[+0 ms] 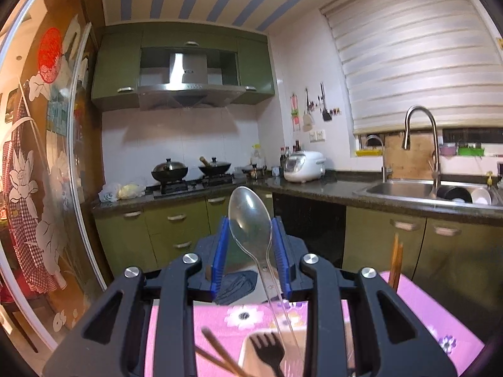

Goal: Organize utensils
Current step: 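Lower both spoons into the white holder and open both tools, then move both tools back down over the remaining wooden chopsticks on the table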

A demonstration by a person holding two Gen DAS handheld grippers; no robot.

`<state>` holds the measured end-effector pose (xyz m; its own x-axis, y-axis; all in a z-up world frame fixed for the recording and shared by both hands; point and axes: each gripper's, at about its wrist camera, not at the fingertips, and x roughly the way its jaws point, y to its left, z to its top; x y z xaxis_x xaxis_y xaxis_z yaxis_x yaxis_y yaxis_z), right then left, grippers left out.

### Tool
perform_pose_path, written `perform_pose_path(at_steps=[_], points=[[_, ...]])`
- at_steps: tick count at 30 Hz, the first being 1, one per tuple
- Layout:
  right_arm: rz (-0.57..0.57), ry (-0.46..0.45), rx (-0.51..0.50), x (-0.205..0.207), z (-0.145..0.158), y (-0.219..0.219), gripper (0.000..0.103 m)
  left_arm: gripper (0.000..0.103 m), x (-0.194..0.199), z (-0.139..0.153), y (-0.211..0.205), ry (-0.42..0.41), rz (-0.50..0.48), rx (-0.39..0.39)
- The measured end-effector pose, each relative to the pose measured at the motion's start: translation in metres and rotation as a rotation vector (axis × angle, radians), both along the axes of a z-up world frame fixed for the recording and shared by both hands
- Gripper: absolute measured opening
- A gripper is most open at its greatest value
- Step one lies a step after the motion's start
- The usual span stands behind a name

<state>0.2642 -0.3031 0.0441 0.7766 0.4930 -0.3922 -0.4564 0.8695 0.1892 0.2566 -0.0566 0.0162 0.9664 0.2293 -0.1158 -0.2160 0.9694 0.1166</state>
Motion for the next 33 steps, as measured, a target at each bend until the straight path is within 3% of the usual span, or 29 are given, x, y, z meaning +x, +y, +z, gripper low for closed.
perform_pose_path(at_steps=[4,8,13,16,19,24,26,27,33], points=[[-0.046,0.032,0.04,-0.026,-0.017,-0.036,0.067,0.036,0.001,-0.013,-0.002,0.055,-0.008,0.013],[-0.078,0.07,0.042,-0.044,-0.034,-0.059,0.068,0.059,-0.003,-0.019,-0.006,0.065,-0.011,0.024],[-0.053,0.177,-0.047,-0.049,-0.065,-0.053,0.071,0.071,-0.024,-0.009,-0.008,0.058,-0.013,-0.008],[-0.014,0.237,-0.119,-0.05,-0.088,-0.038,0.071,0.072,-0.051,0.002,-0.003,0.085,-0.032,-0.045],[-0.027,0.287,-0.139,-0.049,-0.111,-0.033,0.071,0.072,-0.077,-0.005,-0.001,0.199,-0.041,-0.067],[-0.033,0.324,-0.133,-0.047,-0.123,-0.035,0.071,0.07,-0.108,-0.08,-0.011,0.633,-0.152,-0.109],[-0.029,0.323,-0.131,-0.044,-0.12,-0.034,0.071,0.052,-0.112,-0.111,-0.015,0.775,-0.185,-0.143],[-0.026,0.321,-0.129,-0.044,-0.118,-0.033,0.071,0.048,-0.111,-0.128,-0.018,0.843,-0.188,-0.151],[-0.021,0.324,-0.104,-0.037,-0.113,-0.034,0.071,0.047,-0.102,-0.157,-0.028,0.871,-0.128,-0.144]])
